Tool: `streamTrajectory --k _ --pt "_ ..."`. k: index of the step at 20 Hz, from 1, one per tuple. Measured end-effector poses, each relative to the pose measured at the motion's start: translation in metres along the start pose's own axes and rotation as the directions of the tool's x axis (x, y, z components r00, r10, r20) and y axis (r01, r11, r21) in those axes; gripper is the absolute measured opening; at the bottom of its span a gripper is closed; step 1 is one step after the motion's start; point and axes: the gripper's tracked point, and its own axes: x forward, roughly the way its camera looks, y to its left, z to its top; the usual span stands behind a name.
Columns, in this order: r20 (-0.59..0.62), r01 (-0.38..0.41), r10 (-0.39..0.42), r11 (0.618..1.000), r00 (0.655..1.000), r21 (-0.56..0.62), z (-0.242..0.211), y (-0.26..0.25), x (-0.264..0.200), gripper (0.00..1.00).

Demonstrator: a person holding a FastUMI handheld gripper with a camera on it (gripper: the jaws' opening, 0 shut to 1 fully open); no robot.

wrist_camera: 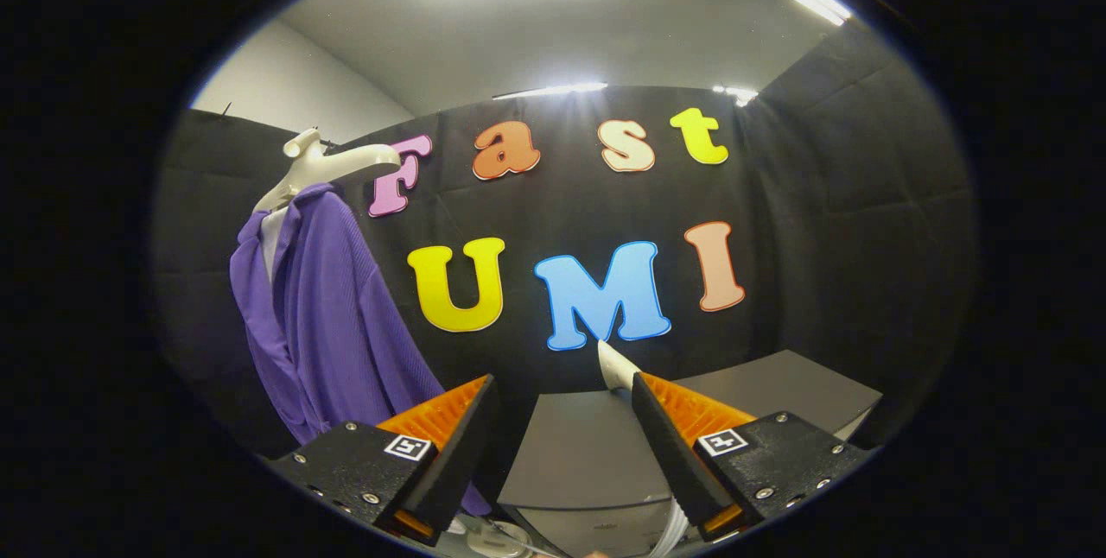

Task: Iron the clothes twice with a garment steamer, once on the left side and once on the right side.

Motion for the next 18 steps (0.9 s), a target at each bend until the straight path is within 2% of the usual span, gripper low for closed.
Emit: streamTrajectory --k 4,9,14,16,18 --pt "-0.049 -0.010 0.013 0.998 0.999 0.063 0.003 -0.037 0.054 0.96" --pt "-0.184 -0.005 0.032 0.990 0.982 0.144 -0.019 -0.079 0.110 0.94" --pt "-0.343 -0.083 0.173 0.962 0.923 0.261 -0.060 -0.078 0.146 0.94" --pt "-0.391 -0.078 0.177 0.964 0.903 0.256 -0.077 -0.083 0.155 0.94" --pt "-0.409 -0.062 0.157 0.970 0.899 0.235 -0.084 -0.092 0.160 0.94"
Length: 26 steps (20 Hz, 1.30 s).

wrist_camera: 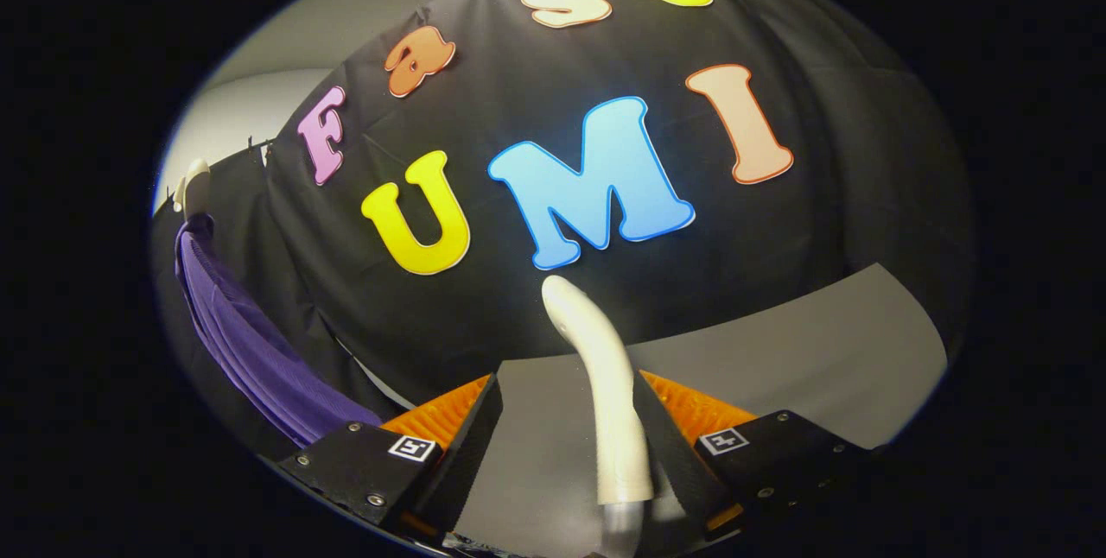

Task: Iron the clothes twice with a garment steamer, once on the left side and once on the right side.

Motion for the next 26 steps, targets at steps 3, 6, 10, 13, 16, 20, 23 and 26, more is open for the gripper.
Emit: streamTrajectory --k 3,6,10,13,16,20,23,26 --pt "-0.059 -0.021 0.022 1.000 0.998 0.019 -0.011 -0.007 0.011 0.94" --pt "-0.171 -0.018 0.023 0.999 0.985 0.031 -0.035 -0.018 0.022 0.94" --pt "-0.263 -0.064 0.080 0.995 0.961 0.071 -0.055 -0.018 0.032 0.94" --pt "-0.321 -0.103 0.157 0.979 0.934 0.178 -0.068 -0.011 0.041 0.93" --pt "-0.342 -0.133 0.238 0.944 0.909 0.302 -0.072 -0.003 0.046 0.82" --pt "-0.359 -0.125 0.267 0.919 0.894 0.374 -0.075 -0.007 0.051 0.62" --pt "-0.358 -0.115 0.282 0.900 0.890 0.421 -0.075 -0.011 0.050 0.45" --pt "-0.359 -0.110 0.283 0.896 0.889 0.431 -0.077 -0.011 0.052 0.44"
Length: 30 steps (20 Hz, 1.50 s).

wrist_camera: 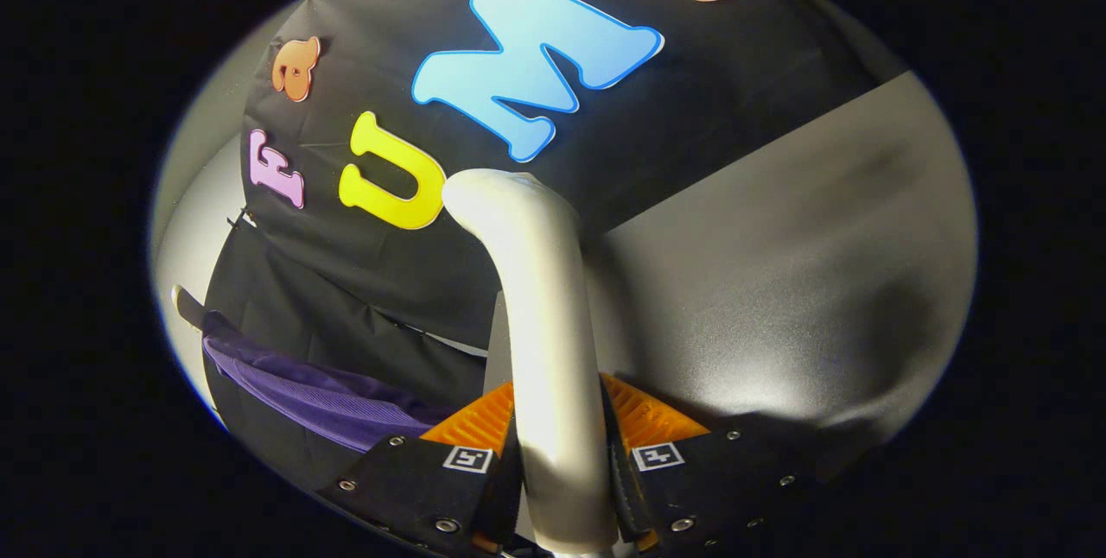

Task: Iron the clothes twice with a garment steamer, once on the left side and once on the right side.

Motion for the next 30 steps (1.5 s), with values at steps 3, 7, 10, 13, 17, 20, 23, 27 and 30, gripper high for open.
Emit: streamTrajectory --k 3,7,10,13,17,20,23,27,30 --pt "-0.006 -0.004 0.004 1.000 1.000 0.002 0.000 0.001 0.001 0.42" --pt "-0.029 -0.045 0.046 0.998 0.999 0.038 0.000 0.001 0.000 0.41" --pt "-0.033 -0.065 0.068 0.995 0.997 0.079 -0.001 0.002 -0.004 0.40" --pt "-0.014 -0.037 0.038 0.998 0.999 0.055 0.001 0.002 -0.006 0.40" --pt "0.033 0.020 -0.020 1.000 0.999 0.016 0.005 0.003 -0.016 0.40" --pt "0.094 0.038 -0.035 0.999 0.995 -0.026 0.008 0.015 -0.034 0.40" --pt "0.123 0.052 -0.045 0.997 0.991 -0.054 0.002 0.027 -0.050 0.40" --pt "0.115 0.023 -0.018 0.999 0.993 -0.049 -0.030 0.049 -0.071 0.40" --pt "0.149 0.046 -0.039 0.998 0.988 -0.043 -0.046 0.059 -0.089 0.40"
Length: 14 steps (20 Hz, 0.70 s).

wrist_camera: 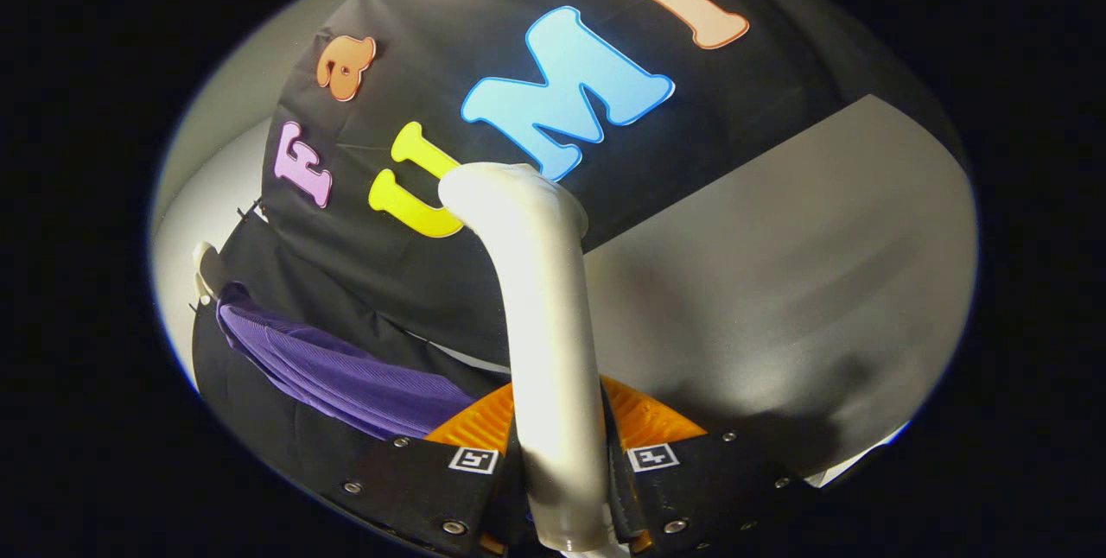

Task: Iron the clothes twice with a garment steamer, once on the left side and once on the right side.

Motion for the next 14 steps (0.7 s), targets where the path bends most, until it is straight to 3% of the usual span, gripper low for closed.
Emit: streamTrajectory --k 9,14 --pt "0.215 0.043 -0.027 0.997 0.976 -0.069 -0.058 0.064 -0.093 0.40" --pt "0.330 0.128 -0.073 0.981 0.941 -0.148 -0.108 0.097 -0.134 0.40"
